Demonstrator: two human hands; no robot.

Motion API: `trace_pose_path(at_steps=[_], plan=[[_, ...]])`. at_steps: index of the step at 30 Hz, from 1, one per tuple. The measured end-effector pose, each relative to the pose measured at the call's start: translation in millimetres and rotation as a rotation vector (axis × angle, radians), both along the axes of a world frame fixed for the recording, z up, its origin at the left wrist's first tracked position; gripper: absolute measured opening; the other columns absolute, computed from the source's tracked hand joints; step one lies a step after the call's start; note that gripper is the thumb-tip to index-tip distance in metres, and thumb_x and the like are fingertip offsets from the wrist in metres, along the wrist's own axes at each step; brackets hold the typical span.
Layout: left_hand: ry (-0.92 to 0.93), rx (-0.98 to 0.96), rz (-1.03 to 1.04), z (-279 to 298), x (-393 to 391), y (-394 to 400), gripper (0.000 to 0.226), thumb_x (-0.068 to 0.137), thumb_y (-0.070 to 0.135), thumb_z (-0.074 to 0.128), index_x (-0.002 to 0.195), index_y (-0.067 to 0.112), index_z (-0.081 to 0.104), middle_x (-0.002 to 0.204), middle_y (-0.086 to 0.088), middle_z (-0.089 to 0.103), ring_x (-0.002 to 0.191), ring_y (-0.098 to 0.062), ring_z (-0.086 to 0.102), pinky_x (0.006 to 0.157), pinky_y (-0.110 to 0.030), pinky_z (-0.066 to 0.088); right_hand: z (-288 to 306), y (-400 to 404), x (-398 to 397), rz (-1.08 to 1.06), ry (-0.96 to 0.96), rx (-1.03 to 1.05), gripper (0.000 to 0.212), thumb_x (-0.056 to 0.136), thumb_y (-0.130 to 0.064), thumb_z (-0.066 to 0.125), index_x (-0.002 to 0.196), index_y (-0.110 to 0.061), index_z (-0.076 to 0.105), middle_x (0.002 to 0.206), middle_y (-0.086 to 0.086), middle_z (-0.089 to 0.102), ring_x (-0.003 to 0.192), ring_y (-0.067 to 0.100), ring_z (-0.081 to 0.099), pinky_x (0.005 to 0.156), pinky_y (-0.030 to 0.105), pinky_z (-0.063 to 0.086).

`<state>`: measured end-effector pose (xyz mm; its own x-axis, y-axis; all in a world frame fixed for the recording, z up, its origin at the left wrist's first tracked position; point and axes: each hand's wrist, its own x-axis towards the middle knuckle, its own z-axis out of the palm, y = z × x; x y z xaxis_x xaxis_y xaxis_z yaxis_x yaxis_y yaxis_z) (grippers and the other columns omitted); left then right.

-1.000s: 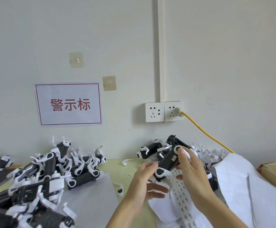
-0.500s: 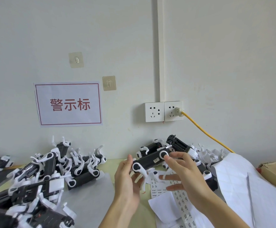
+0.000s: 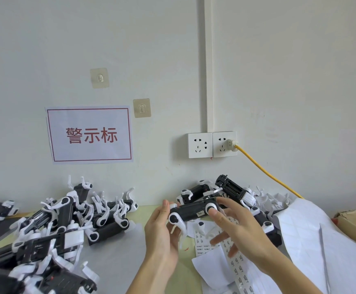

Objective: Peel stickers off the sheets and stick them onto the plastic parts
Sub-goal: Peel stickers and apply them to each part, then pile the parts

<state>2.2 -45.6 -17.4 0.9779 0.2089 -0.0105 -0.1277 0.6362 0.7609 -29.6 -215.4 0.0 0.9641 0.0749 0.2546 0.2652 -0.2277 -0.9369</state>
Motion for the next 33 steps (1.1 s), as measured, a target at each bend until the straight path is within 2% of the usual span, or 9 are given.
trace_pose_path(at_steps=[3, 9, 12, 16, 19, 25, 29, 31, 33], plan=[[-0.018, 0.008, -0.018, -0.6, 0.4, -0.6, 0.036, 0.088, 0.037, 0.066, 0.100, 0.004, 0.073, 0.098, -0.013, 0.072, 0.091, -0.032, 0.062, 0.068, -0.030, 0.049, -0.2, 0.7, -0.5, -0.030, -0.072, 0.010, 0.064, 0.074, -0.066, 0.060, 0.133, -0.043, 0.047, 0.122, -0.004, 0.059, 0.067, 0.019, 0.075, 0.043, 0.025, 0.048], [0.055, 0.120, -0.100, -1.2, -4.2, -5.7, 0.054, 0.078, 0.061, 0.064, 0.111, 0.019, 0.073, 0.104, -0.008, 0.074, 0.089, -0.025, 0.067, 0.070, -0.033, 0.047, -1.6, 4.0, 1.1, -0.142, -0.154, -0.021, 0.058, 0.079, -0.069, 0.047, 0.131, -0.044, 0.043, 0.100, -0.016, 0.061, 0.054, 0.018, 0.069, 0.045, 0.013, 0.043], [0.067, 0.101, -0.175, 1.0, -7.2, -5.3, 0.062, 0.065, 0.066, 0.070, 0.107, 0.021, 0.073, 0.102, -0.006, 0.073, 0.082, -0.026, 0.070, 0.068, -0.036, 0.055, -0.6, 5.0, -0.7, -0.135, -0.197, 0.000, 0.047, 0.080, -0.064, 0.050, 0.124, -0.049, 0.041, 0.107, -0.022, 0.059, 0.058, 0.019, 0.070, 0.044, 0.014, 0.044], [0.057, 0.019, -0.220, 2.2, -7.9, -4.6, 0.053, 0.075, 0.054, 0.074, 0.110, 0.015, 0.073, 0.109, -0.013, 0.068, 0.085, -0.033, 0.071, 0.073, -0.040, 0.060, -1.6, 4.6, -3.8, -0.063, -0.242, -0.037, 0.045, 0.084, -0.052, 0.064, 0.127, -0.050, 0.048, 0.116, -0.026, 0.059, 0.065, 0.021, 0.073, 0.045, 0.019, 0.048], [0.052, -0.026, -0.133, -2.1, -4.0, -3.1, 0.047, 0.080, 0.044, 0.070, 0.094, 0.000, 0.061, 0.080, -0.012, 0.067, 0.085, -0.037, 0.073, 0.077, -0.042, 0.059, -0.5, 3.7, -6.3, -0.049, -0.312, -0.183, 0.050, 0.080, -0.050, 0.076, 0.122, -0.053, 0.050, 0.113, -0.034, 0.058, 0.058, 0.023, 0.070, 0.056, 0.029, 0.055], [0.043, 0.004, -0.089, -3.5, -4.9, -2.5, 0.061, 0.096, 0.042, 0.058, 0.050, 0.005, 0.043, 0.072, -0.014, 0.059, 0.070, -0.027, 0.073, 0.073, -0.040, 0.052, -0.1, 4.7, -6.3, -0.100, -0.429, -0.371, 0.061, 0.065, -0.073, 0.069, 0.118, -0.055, 0.045, 0.113, -0.045, 0.048, 0.054, 0.003, 0.059, 0.057, 0.016, 0.047], [0.050, 0.042, -0.111, -0.6, -7.4, -3.0, 0.044, 0.096, 0.043, 0.059, 0.076, 0.004, 0.061, 0.077, -0.014, 0.069, 0.078, -0.034, 0.074, 0.070, -0.037, 0.053, -2.6, 2.6, -5.3, -0.233, -0.472, -0.449, 0.058, 0.072, -0.082, 0.052, 0.120, -0.051, 0.043, 0.095, -0.030, 0.060, 0.057, -0.001, 0.057, 0.063, 0.024, 0.050], [0.038, 0.070, -0.125, 2.0, -9.7, -3.1, 0.036, 0.095, 0.044, 0.058, 0.098, 0.012, 0.072, 0.085, -0.014, 0.074, 0.071, -0.032, 0.073, 0.058, -0.031, 0.048, -2.6, 1.0, -4.2, -0.297, -0.458, -0.414, 0.053, 0.075, -0.085, 0.040, 0.116, -0.051, 0.042, 0.088, -0.025, 0.061, 0.056, -0.002, 0.053, 0.063, 0.027, 0.047], [0.028, 0.127, -0.133, 2.5, -10.0, -3.4, 0.036, 0.093, 0.045, 0.058, 0.102, 0.014, 0.074, 0.086, -0.014, 0.075, 0.060, -0.026, 0.067, 0.052, -0.029, 0.038, -1.8, -0.8, -3.5, -0.320, -0.424, -0.378, 0.052, 0.076, -0.085, 0.030, 0.114, -0.051, 0.041, 0.090, -0.027, 0.059, 0.057, -0.005, 0.052, 0.064, 0.028, 0.043]])
